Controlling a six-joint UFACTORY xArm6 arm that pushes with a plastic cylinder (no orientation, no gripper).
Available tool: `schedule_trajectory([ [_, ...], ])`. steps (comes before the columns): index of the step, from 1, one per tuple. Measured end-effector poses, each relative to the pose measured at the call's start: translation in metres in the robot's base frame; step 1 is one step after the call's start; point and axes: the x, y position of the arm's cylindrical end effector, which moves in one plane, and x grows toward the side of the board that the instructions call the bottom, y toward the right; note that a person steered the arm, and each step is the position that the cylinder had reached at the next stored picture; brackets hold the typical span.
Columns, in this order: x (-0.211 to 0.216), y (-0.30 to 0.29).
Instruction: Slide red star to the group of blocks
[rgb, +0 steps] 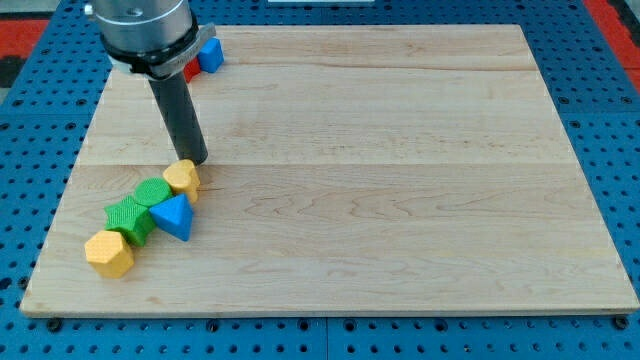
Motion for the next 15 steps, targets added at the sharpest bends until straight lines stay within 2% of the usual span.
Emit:
schedule_trajectory([
  [1, -0.021, 0.021],
  [2, -0.120, 0.084],
  [3, -0.227, 0.076],
  [4, -0.250, 0.030],
  [5, -0.226, -0.037],
  [6, -0.180, -0.079],
  [7, -0.132, -0.084],
  [9, -0.098, -0.057],
  [10, -0.133, 0.031],
  [11, -0.226, 0.041],
  [12, -0.242, 0.014],
  [13, -0.213, -0.015],
  [15, -0.121, -0.045],
])
